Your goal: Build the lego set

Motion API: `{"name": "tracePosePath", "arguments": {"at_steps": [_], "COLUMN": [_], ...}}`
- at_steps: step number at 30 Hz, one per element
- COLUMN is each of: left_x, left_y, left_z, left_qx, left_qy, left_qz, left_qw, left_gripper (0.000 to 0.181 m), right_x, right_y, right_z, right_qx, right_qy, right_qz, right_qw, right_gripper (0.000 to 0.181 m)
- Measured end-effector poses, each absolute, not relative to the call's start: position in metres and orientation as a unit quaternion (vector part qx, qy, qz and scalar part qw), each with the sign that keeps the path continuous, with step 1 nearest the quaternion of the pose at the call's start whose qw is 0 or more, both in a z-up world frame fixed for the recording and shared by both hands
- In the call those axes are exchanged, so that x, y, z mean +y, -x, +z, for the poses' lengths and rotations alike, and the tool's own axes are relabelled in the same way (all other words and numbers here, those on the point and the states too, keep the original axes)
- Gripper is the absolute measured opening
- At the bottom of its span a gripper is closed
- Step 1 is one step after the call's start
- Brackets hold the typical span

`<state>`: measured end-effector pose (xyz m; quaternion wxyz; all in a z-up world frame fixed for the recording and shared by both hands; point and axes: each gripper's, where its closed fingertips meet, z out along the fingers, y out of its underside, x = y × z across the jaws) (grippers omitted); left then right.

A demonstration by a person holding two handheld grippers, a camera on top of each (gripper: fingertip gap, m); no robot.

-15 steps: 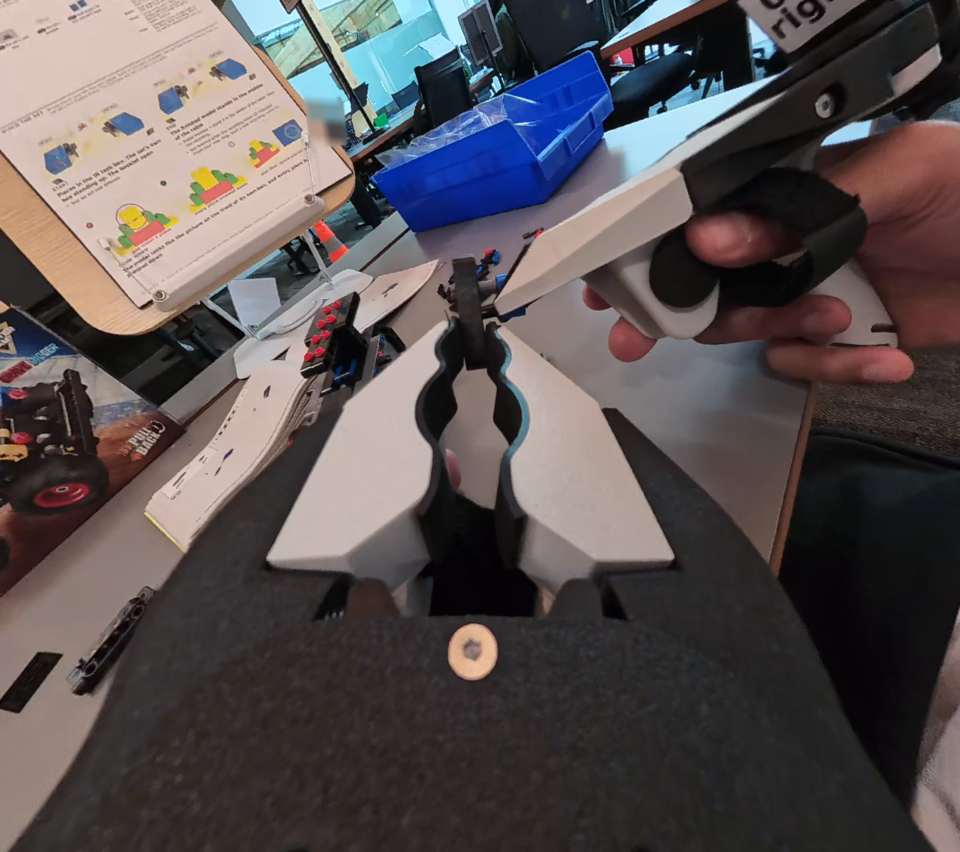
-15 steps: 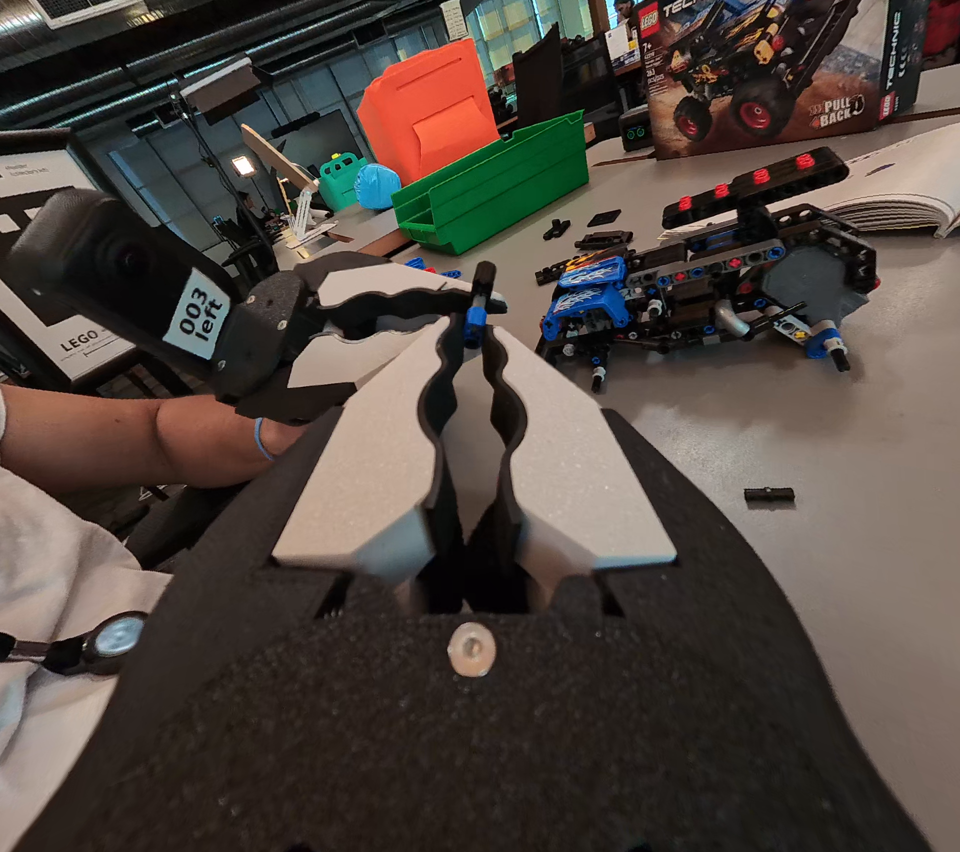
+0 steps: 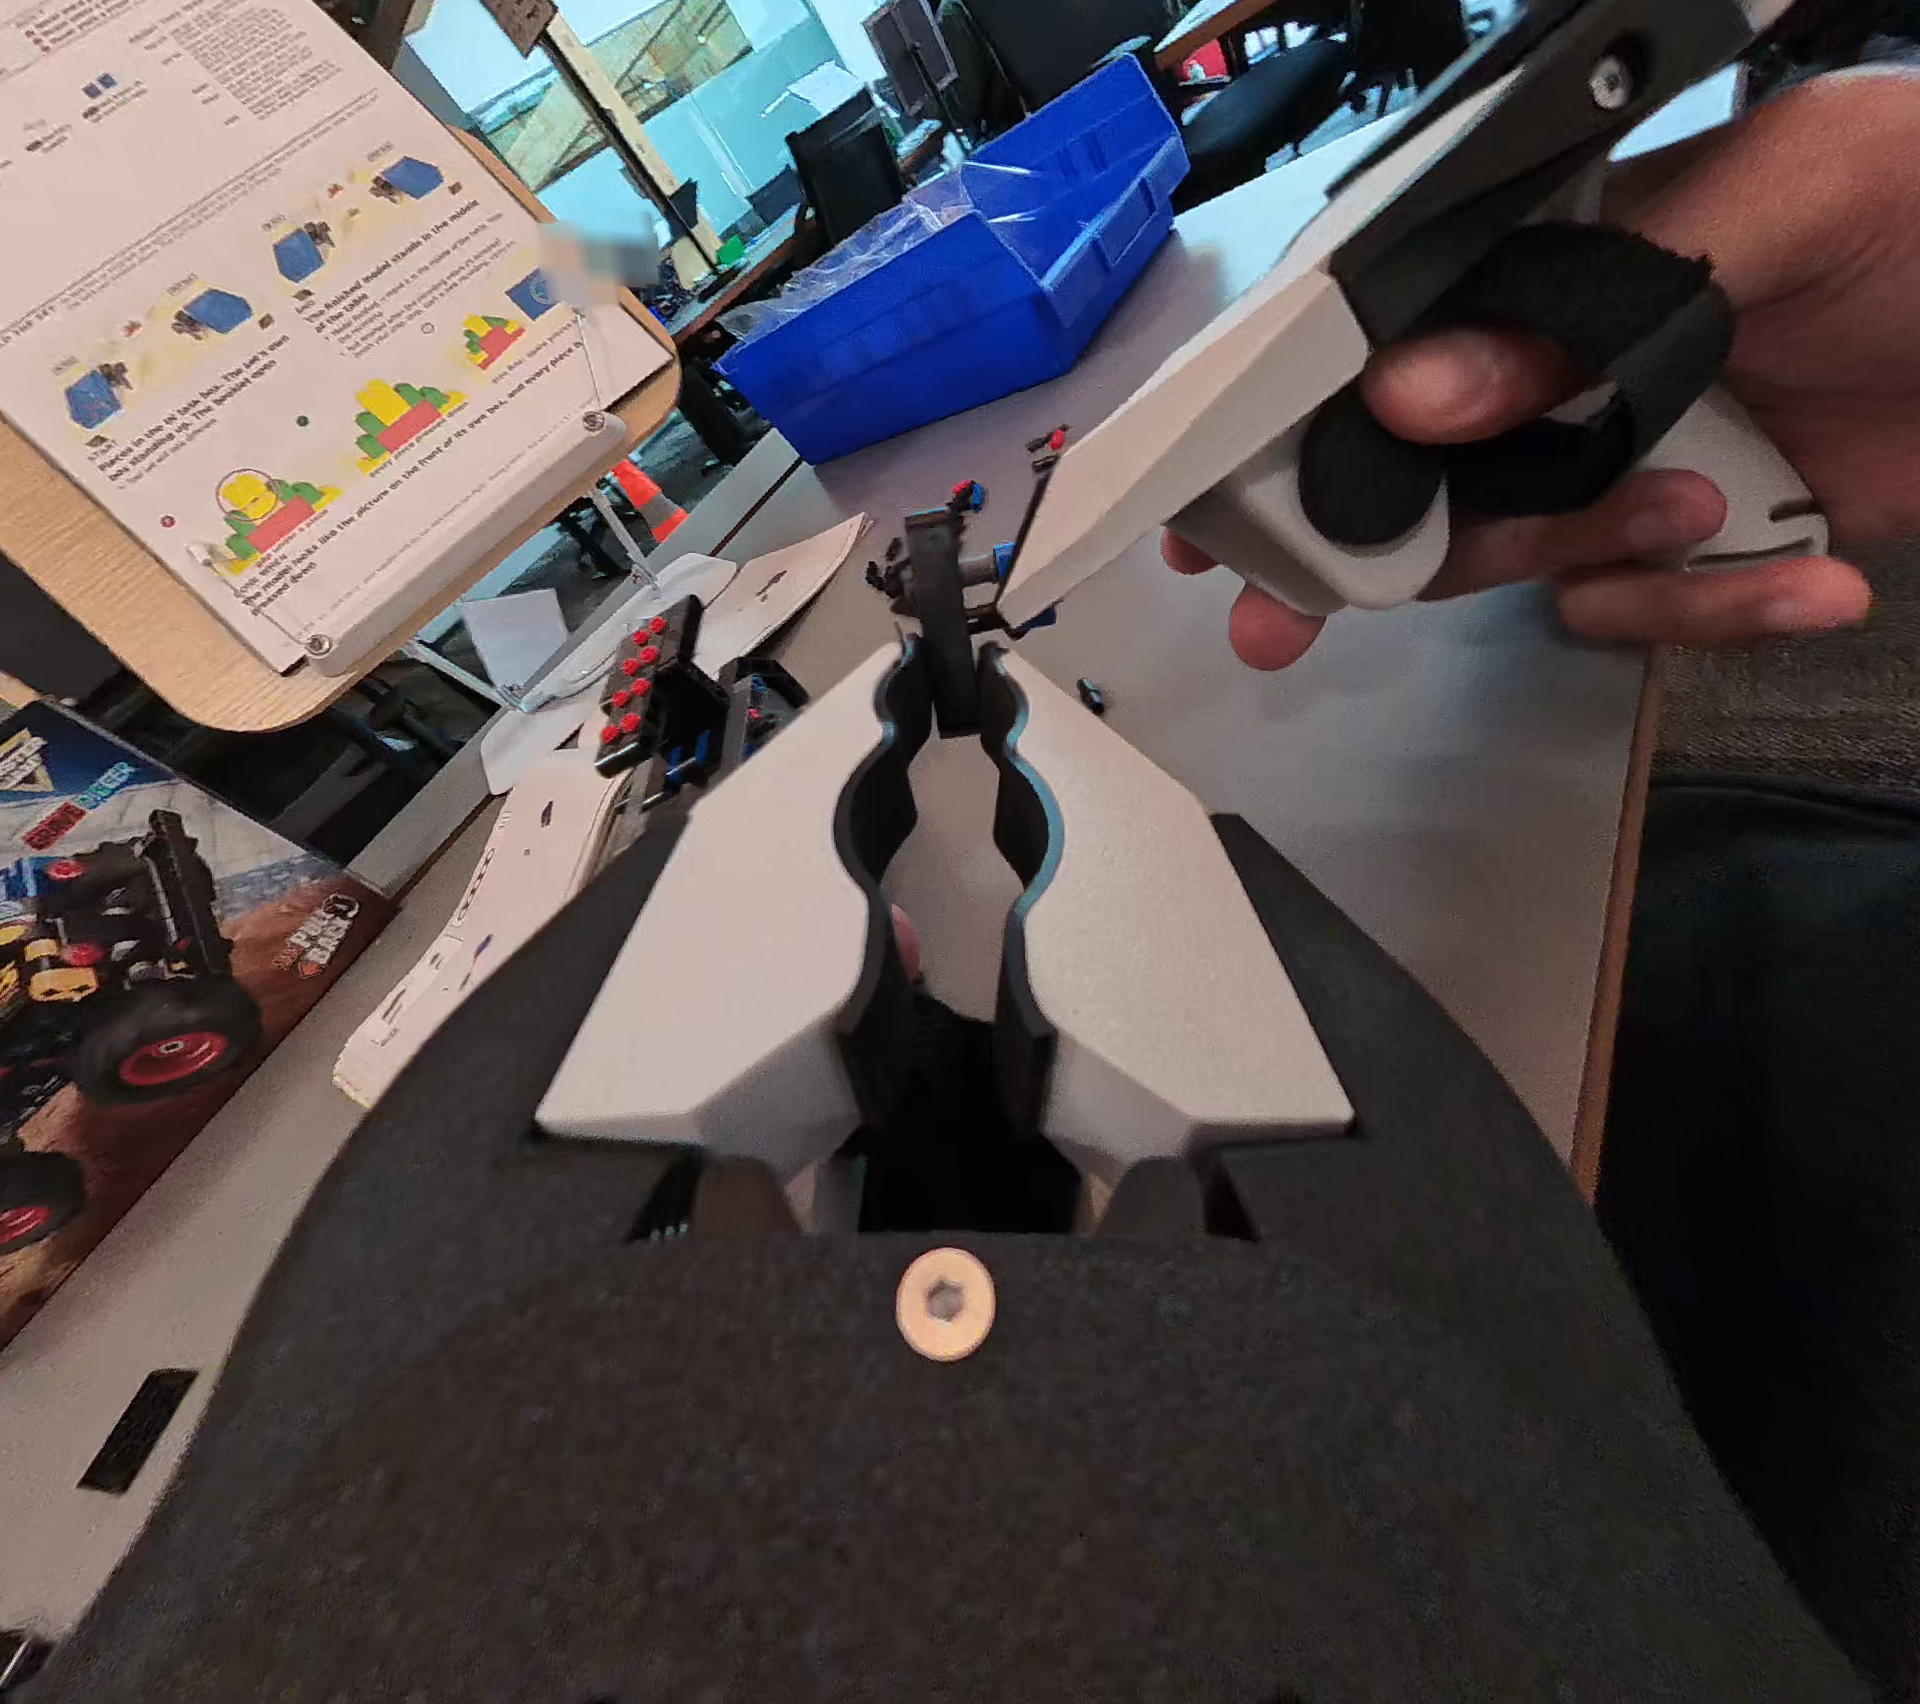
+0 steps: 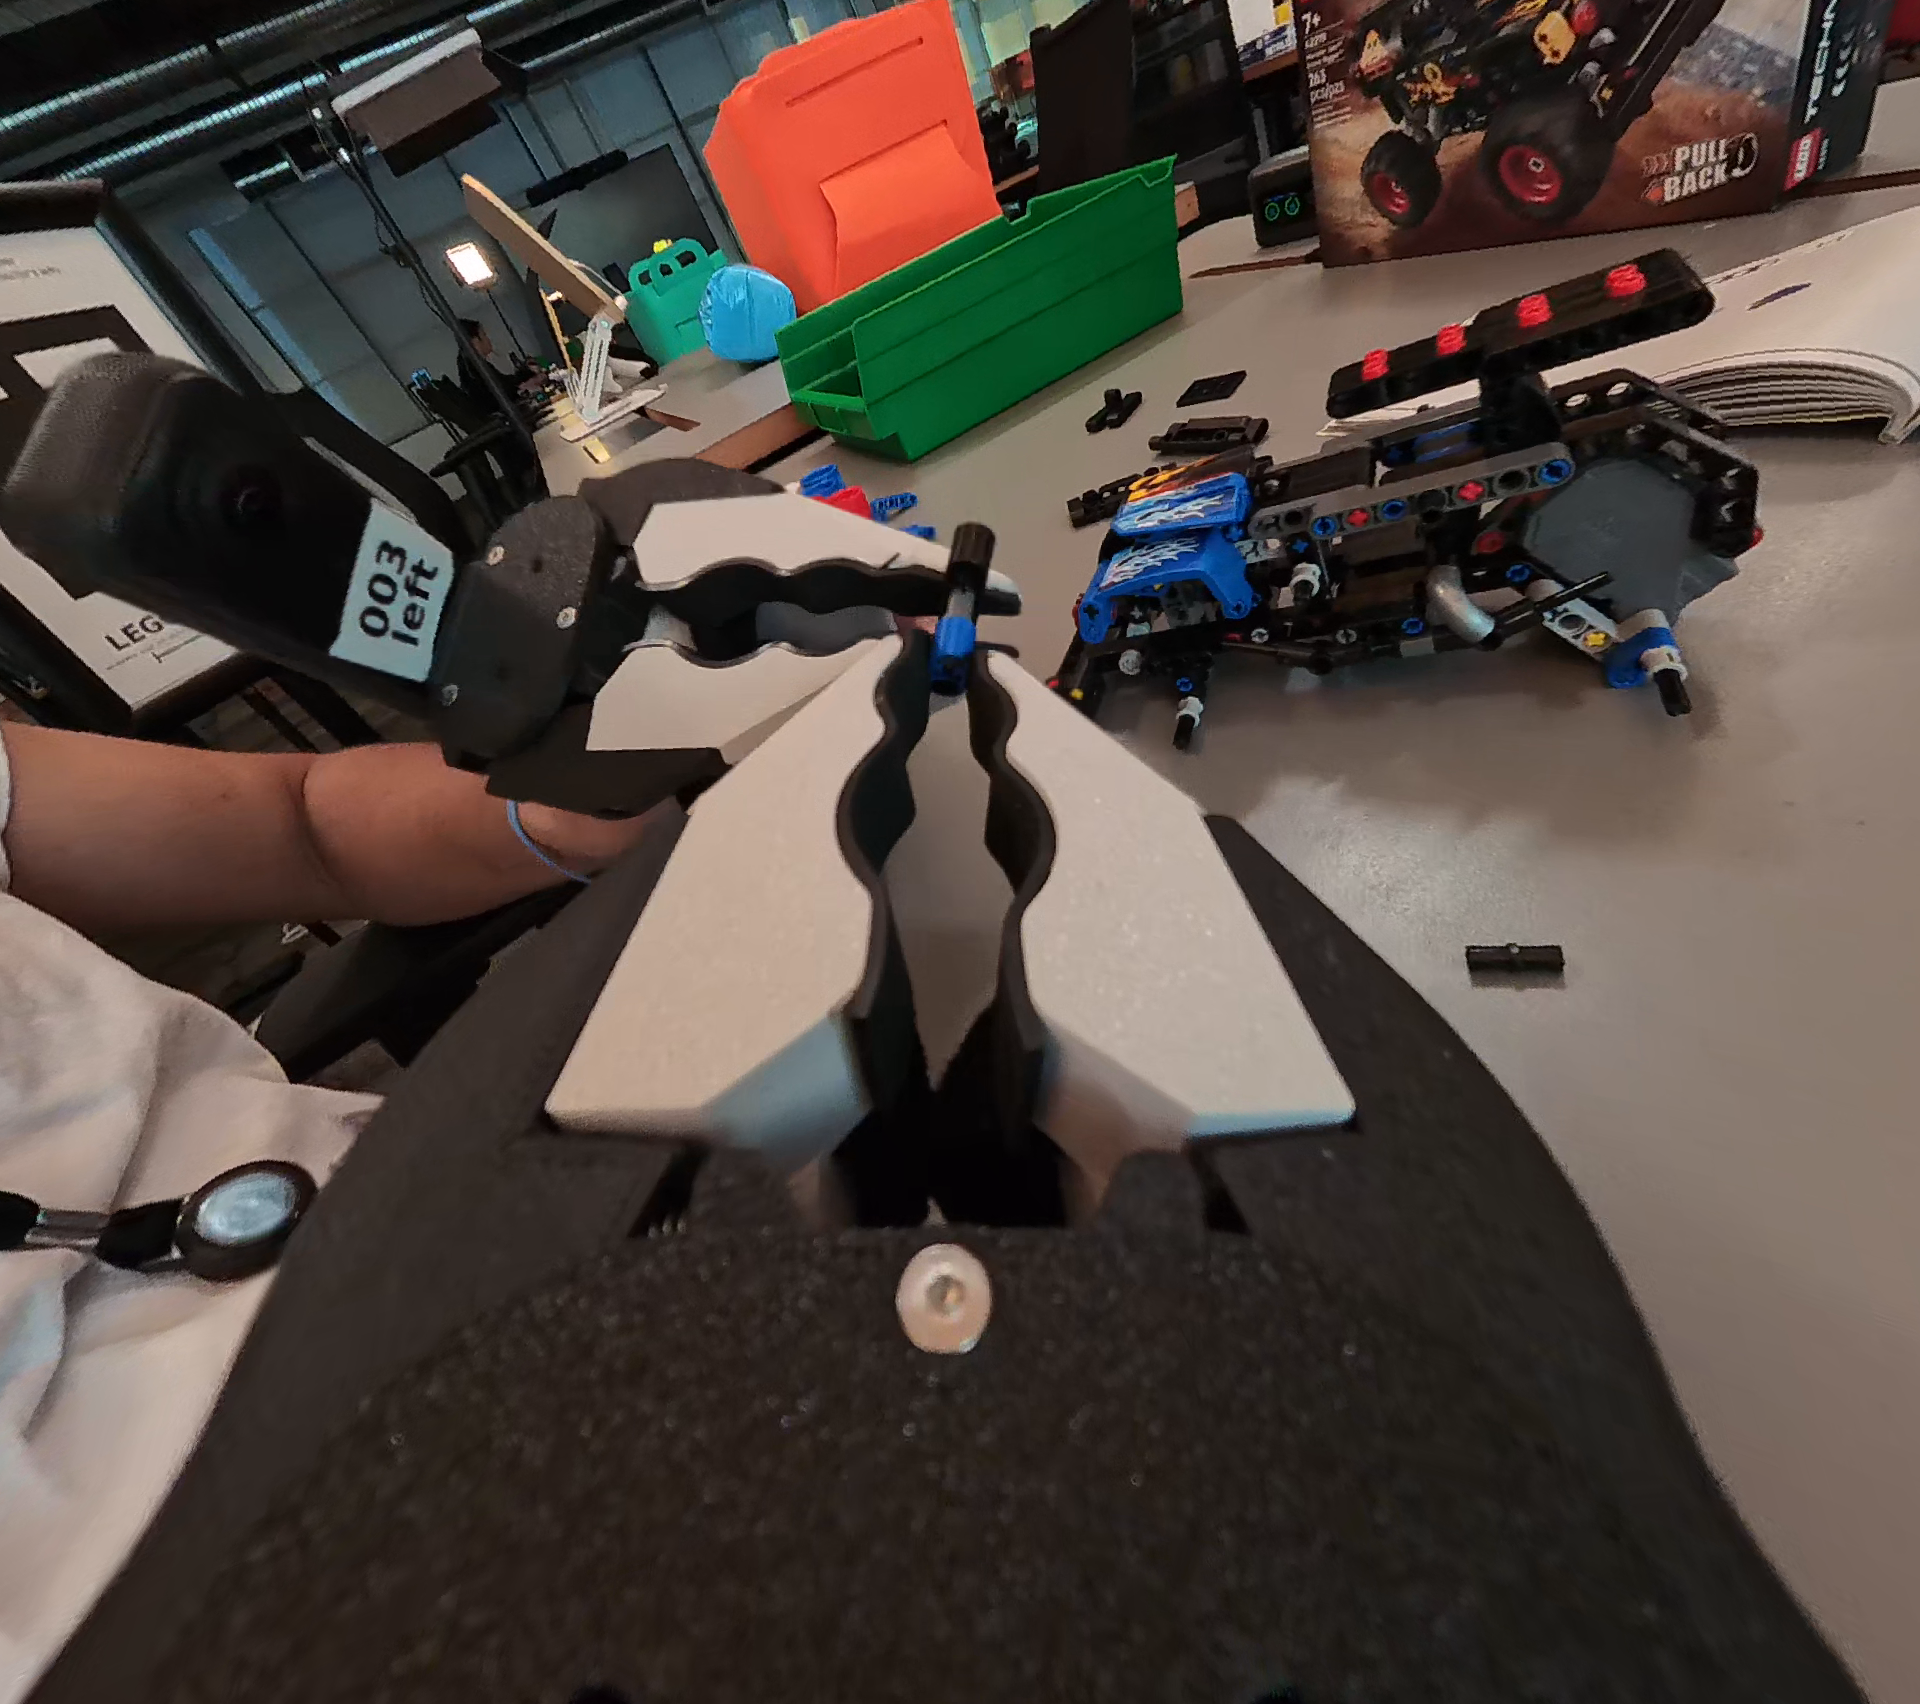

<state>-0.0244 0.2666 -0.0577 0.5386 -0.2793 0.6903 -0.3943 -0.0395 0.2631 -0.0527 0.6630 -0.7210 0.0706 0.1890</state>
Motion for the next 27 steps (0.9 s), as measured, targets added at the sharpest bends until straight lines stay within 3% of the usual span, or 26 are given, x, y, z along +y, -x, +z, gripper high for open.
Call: {"name": "tracePosePath", "arguments": {"at_steps": [3,8,11,17,19,27], "left_x": [0.253,0.235,0.229,0.216,0.216,0.214], "left_y": [0.034,0.059,0.072,0.092,0.092,0.095], "left_z": [-0.059,-0.047,-0.047,-0.053,-0.053,-0.051], "left_qx": [0.708,0.725,0.731,0.738,0.739,0.736], "left_qy": [0.246,0.242,0.222,0.187,0.186,0.179], "left_qz": [-0.449,-0.586,-0.611,-0.637,-0.634,-0.642], "left_qw": [0.485,0.27,0.205,0.124,0.129,0.119], "left_gripper": [0.014,0.026,0.028,0.024,0.006,0.005], "right_x": [0.254,0.23,0.225,0.224,0.224,0.224], "right_y": [0.043,0.06,0.078,0.092,0.092,0.101], "right_z": [-0.052,-0.044,-0.048,-0.063,-0.065,-0.071], "right_qx": [0.04,-0.04,-0.097,-0.135,-0.137,-0.155], "right_qy": [0.724,0.738,0.764,0.789,0.793,0.799], "right_qz": [0.207,0.22,0.196,0.169,0.162,0.169], "right_qw": [0.657,0.637,0.607,0.574,0.572,0.556], "right_gripper": [0.006,0.006,0.006,0.006,0.006,0.006]}}
